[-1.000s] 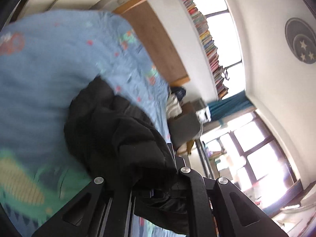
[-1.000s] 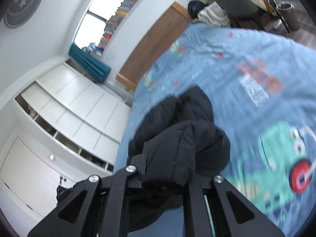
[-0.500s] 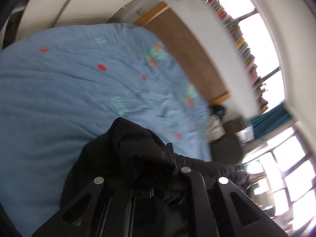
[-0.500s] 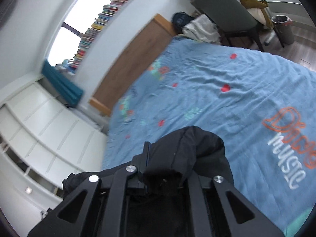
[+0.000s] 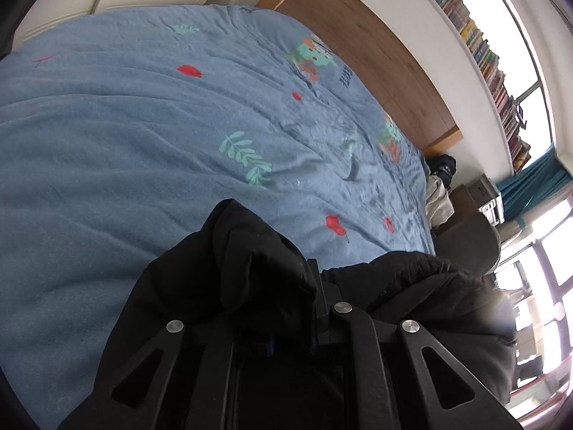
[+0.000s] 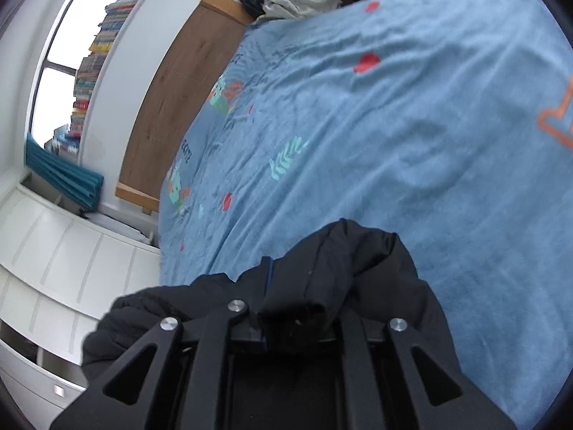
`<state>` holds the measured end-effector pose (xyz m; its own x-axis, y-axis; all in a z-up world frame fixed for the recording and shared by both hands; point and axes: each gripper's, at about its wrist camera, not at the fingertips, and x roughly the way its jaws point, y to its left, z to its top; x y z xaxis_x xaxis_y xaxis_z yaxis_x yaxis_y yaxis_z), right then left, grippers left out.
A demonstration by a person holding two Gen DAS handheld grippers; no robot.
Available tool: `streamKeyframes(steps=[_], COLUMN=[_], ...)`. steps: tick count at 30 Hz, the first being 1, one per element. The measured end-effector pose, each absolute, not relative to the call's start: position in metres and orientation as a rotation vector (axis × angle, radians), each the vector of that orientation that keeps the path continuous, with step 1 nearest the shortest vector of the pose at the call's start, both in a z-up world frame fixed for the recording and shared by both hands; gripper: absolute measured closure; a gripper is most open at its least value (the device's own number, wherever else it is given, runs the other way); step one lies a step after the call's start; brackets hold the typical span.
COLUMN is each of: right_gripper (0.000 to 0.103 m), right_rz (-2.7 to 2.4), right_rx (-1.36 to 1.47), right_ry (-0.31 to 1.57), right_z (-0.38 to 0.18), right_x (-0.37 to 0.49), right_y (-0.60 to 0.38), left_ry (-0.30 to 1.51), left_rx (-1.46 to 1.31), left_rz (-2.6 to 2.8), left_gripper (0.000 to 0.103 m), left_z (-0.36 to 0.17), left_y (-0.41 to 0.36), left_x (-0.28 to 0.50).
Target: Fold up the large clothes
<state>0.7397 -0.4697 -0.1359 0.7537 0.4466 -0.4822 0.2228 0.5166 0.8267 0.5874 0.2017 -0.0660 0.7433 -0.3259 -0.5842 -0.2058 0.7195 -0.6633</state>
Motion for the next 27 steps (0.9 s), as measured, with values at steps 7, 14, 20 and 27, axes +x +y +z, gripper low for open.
streamKeyframes(steps=[7, 14, 20, 27], right_gripper=[0.03, 0.016, 0.016, 0.016], right_rz=[0.21, 0.19, 0.278, 0.44], right_rx=[1.127, 1.015, 0.634, 0.334], right_ry=[0.632, 0.554, 0.626, 0.671], right_z=[-0.107, -0.044, -0.002, -0.011], right_x=[0.729, 0.699, 0.659, 0.636], right_y=[-0.492, -0.517, -0.445, -0.322], left_ry=[0.655, 0.646, 0.689, 0.743], left_rx=[-0.854, -0.72, -0.499, -0.272], left_rz=[-0.089, -0.014, -0.043, -0.179], left_gripper=[0.004, 0.003, 0.003, 0.003], left_z=[-0.021, 0.028, 0.036, 0.018], left_y=[0.222, 0.216, 0.153, 0.062], left_x=[0.568, 0.55, 0.52, 0.518])
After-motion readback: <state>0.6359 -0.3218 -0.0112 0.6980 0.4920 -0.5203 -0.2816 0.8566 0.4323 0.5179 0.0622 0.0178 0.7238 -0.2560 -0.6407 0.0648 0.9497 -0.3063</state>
